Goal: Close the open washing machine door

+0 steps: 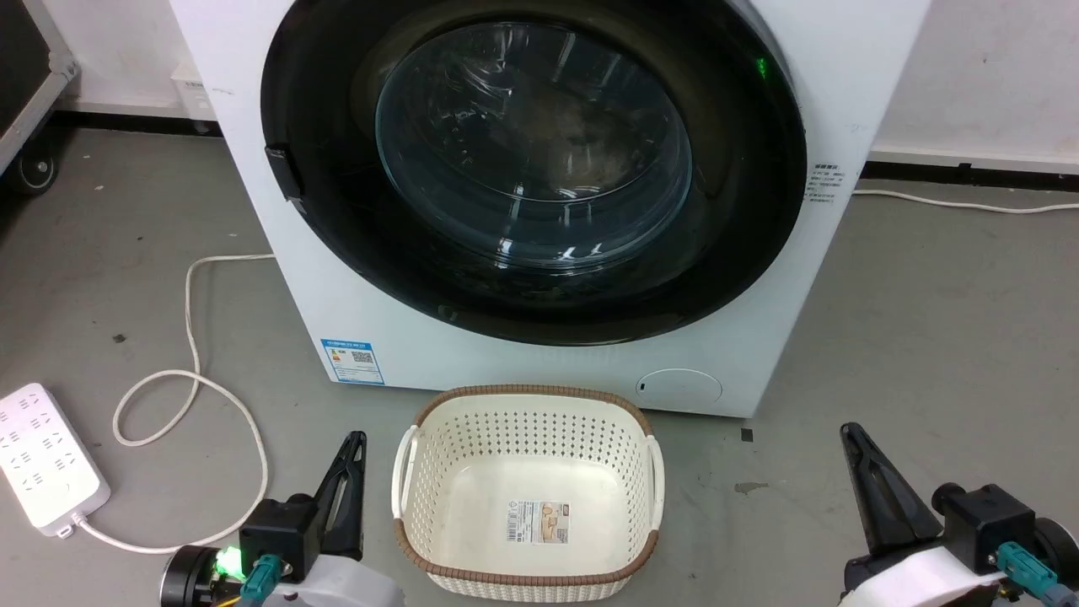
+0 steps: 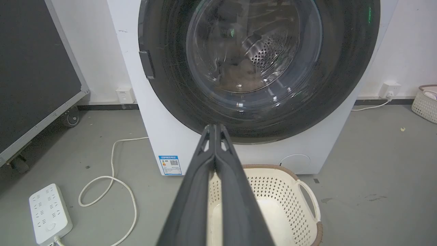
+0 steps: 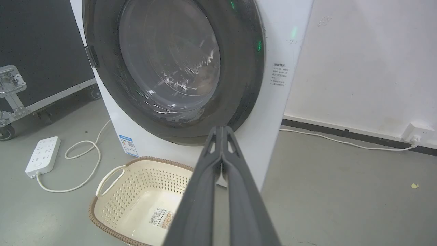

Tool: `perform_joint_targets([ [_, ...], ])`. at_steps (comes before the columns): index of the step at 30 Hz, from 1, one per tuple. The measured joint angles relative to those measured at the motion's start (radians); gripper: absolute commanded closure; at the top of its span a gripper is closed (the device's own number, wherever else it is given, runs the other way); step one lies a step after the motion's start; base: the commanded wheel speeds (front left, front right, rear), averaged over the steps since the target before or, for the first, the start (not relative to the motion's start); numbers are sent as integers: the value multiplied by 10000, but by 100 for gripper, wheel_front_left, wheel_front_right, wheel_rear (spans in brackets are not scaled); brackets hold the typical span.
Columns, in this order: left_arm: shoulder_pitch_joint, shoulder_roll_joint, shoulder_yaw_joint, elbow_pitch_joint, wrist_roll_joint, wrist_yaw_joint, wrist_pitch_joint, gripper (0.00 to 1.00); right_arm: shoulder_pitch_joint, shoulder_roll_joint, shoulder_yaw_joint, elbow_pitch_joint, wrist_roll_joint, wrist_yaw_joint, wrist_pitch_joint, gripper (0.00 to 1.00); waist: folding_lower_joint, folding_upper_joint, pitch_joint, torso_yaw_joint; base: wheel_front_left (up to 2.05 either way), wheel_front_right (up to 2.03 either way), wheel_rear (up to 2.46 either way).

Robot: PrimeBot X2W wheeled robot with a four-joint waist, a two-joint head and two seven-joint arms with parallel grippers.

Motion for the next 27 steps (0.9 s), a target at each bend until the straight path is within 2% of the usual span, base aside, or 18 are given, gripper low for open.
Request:
perform_joint_targets([
  [27,-34,-56,263,-244,109,167,623,100,-53,25,123,-104,-163,0,617,100,0,0,-57,29,0,0,0],
])
